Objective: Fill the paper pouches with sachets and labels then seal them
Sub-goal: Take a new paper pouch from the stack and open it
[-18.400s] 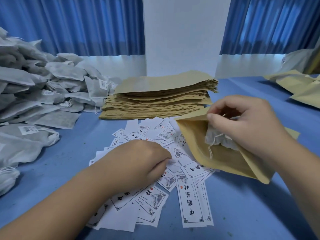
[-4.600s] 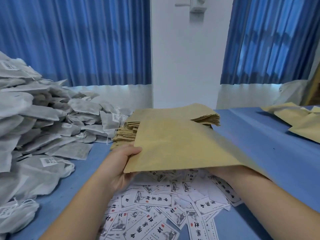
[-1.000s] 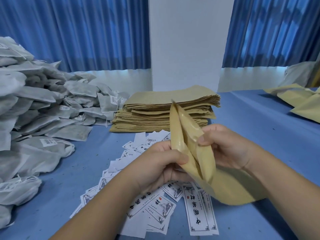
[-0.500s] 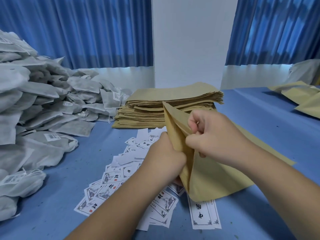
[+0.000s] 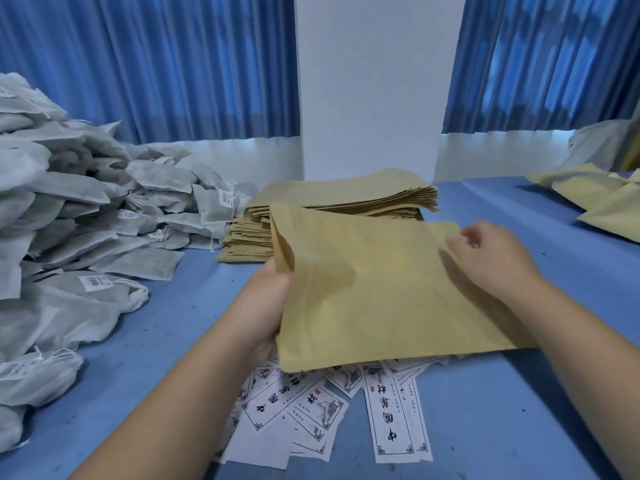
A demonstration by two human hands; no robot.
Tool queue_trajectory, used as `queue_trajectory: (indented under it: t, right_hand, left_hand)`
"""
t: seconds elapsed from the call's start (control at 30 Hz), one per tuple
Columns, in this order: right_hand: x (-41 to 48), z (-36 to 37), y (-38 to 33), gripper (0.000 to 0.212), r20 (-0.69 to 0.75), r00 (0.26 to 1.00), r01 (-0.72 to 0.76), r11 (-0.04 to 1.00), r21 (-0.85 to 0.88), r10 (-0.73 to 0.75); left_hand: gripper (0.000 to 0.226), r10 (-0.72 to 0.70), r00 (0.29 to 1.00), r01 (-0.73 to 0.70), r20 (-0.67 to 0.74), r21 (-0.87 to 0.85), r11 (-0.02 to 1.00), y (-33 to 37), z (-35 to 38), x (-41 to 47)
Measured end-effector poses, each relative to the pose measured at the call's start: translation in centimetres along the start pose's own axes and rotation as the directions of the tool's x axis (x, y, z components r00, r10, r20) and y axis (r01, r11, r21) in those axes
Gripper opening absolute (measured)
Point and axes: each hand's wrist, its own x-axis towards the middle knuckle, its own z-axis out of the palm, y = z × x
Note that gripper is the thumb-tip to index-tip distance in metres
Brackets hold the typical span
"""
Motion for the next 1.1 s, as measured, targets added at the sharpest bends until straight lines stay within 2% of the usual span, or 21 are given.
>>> queue_trajectory:
  t: [0.07,0.17,0.33,0.43,0.5,0.57,0.63,0.7,0.73,0.8,0.87,0.9,0.97,1.03,1.1]
  right_hand:
    - [0.6,-0.3,1.2,0.042,0.033,0.995,-0.099,0.995,0.012,0.098]
    - [0.9,-0.1,1.7,0.051,0.091,0.977,-0.204,0.969,0.136,0.193]
    - [0.7,-0.4,1.8,0.045,0.109,0.966,-0.259,0.908,0.331,0.236]
    - [1.0,-1.3,1.9,0.044,0.153,0.938,-0.346,0.831,0.435,0.311]
    - [1.1,-1.4,1.9,0.042,0.187,0.926,-0.378,0.812,0.444,0.329]
    - [1.0,-0.9,2.2,0.046,0.151,0.934,-0.357,0.858,0.369,0.324]
    - [0.9,-0.3,2.6,0.045,0.042,0.968,-0.249,0.961,0.116,0.246]
    - [0.6,-0.2,2.2,0.037,-0.049,0.989,-0.144,0.983,-0.116,0.139]
    - [0.5,-0.2,1.7,0.038,-0.081,0.994,-0.086,0.985,-0.15,0.075]
    - [-0.4,-0.1,-0.2,0.038,-0.11,0.988,0.102,0.992,-0.076,-0.11]
    - [-2.2,0.2,-2.9,0.034,-0.057,0.933,0.36,0.928,0.101,-0.356]
    - [-3.4,0.2,-4.4,0.034,0.009,0.886,0.454,0.869,0.197,-0.464]
    - [-5.6,0.1,-6.8,0.04,0.14,0.77,0.547,0.757,0.357,-0.622]
    - [-7.1,0.3,-8.3,0.05,0.197,0.648,0.636,0.665,0.391,-0.736]
    - [-7.9,0.5,-9.3,0.056,0.22,0.568,0.711,0.608,0.354,-0.793]
  left_hand:
    - [0.045,0.01,1.0,-0.01,-0.01,-0.021,1.0,0.1,-0.1,-0.1]
    - [0.047,0.019,0.999,-0.019,-0.026,-0.003,1.0,0.2,-0.2,-0.2]
    - [0.016,-0.013,0.995,0.018,-0.1,0.049,0.999,-0.2,-0.8,0.0]
    - [0.012,-0.026,0.996,0.028,-0.082,0.024,0.999,-0.1,-0.4,-0.1]
    - [0.02,-0.043,0.998,0.041,-0.035,-0.045,0.998,0.0,-0.2,0.0]
    - [0.027,-0.045,0.999,0.044,-0.014,-0.075,0.996,-0.1,-0.2,0.0]
    - [0.02,-0.029,0.999,0.028,-0.028,-0.049,0.998,-0.2,-0.3,0.0]
    - [0.015,-0.018,0.998,0.017,-0.067,-0.021,1.0,-0.4,-0.4,0.1]
    - [0.014,-0.015,0.996,0.015,-0.087,-0.008,1.0,-0.5,-0.3,0.1]
    - [0.013,-0.018,0.995,0.02,-0.098,0.014,1.0,-0.8,0.0,0.3]
    - [0.011,-0.025,0.997,0.028,-0.07,0.045,0.999,-0.9,0.3,0.3]
    - [0.011,-0.023,0.998,0.027,-0.055,0.062,0.998,-1.0,0.4,0.4]
    - [0.018,-0.023,0.999,0.026,-0.033,0.077,0.997,-1.2,0.6,0.5]
    - [0.023,-0.014,1.0,0.016,-0.027,0.082,0.997,-1.3,0.8,0.4]
    - [0.025,0.001,0.999,0.003,-0.043,0.089,0.996,-1.3,0.9,0.3]
